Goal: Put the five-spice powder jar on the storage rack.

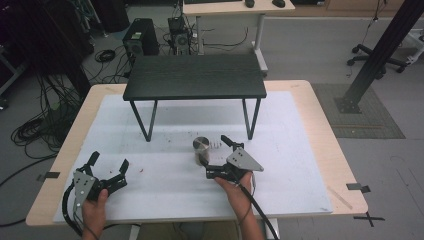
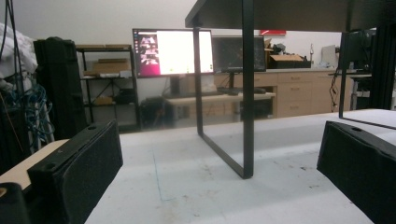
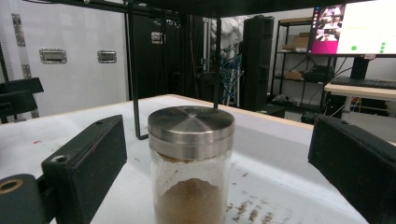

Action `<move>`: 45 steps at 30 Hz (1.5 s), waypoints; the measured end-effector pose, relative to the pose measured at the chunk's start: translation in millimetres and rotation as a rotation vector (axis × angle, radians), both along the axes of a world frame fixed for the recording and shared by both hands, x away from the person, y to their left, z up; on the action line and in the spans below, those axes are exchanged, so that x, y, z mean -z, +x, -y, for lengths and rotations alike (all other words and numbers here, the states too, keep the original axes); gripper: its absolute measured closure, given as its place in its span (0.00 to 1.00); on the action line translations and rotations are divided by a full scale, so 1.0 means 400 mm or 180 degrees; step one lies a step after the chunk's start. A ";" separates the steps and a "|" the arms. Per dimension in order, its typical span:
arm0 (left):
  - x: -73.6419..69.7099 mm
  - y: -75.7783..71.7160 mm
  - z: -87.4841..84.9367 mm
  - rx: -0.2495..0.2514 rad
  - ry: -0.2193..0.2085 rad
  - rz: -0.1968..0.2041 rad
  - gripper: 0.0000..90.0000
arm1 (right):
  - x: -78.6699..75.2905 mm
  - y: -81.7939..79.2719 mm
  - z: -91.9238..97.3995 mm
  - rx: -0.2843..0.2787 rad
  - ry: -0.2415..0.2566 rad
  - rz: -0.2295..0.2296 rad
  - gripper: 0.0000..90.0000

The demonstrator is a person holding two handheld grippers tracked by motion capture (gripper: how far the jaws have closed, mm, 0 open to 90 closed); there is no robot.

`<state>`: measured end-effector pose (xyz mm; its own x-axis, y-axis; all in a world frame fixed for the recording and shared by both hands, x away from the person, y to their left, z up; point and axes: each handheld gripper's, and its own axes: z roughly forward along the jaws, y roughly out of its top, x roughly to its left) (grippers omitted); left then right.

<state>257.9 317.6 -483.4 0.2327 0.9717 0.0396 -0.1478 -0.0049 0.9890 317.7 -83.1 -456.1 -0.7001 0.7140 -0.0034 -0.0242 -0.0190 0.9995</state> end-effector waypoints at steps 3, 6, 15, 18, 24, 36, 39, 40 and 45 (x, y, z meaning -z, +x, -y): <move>0.000 0.000 0.000 0.0001 -0.0001 0.0003 0.00 | 0.006 0.003 -0.009 -0.0021 -0.0002 -0.0019 0.05; 0.000 0.000 0.000 0.0004 -0.0003 0.0004 0.00 | 0.010 0.006 -0.017 -0.0039 -0.0020 -0.0029 0.05; 0.000 0.000 0.000 0.0005 -0.0006 0.0008 0.00 | 0.023 0.016 -0.035 -0.0072 -0.0044 -0.0071 0.05; 0.000 0.000 0.000 0.0004 -0.0005 0.0010 0.00 | 0.030 0.021 -0.043 -0.0082 -0.0046 -0.0089 0.05; 0.000 -0.001 -0.001 0.0004 -0.0006 0.0013 0.00 | 0.038 0.026 -0.054 -0.0104 -0.0066 -0.0100 0.05; 0.000 -0.001 -0.001 0.0006 -0.0012 0.0017 0.00 | 0.054 0.041 -0.066 -0.0089 -0.0058 -0.0141 0.05; 0.000 -0.001 -0.001 0.0007 -0.0011 0.0018 0.00 | 0.056 0.042 -0.067 -0.0090 -0.0059 -0.0148 0.05; 0.000 -0.001 -0.001 0.0005 -0.0014 0.0016 0.00 | 0.056 0.043 -0.067 -0.0088 -0.0056 -0.0145 0.05; 0.000 -0.001 -0.001 0.0003 -0.0012 0.0018 0.00 | 0.056 0.043 -0.068 -0.0096 -0.0065 -0.0140 0.05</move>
<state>257.6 317.9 -483.6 0.2335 0.9717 0.0371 -0.1533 -0.0009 0.9882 334.8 -56.1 -478.6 -0.7212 0.6926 0.0137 0.0202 0.0013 0.9998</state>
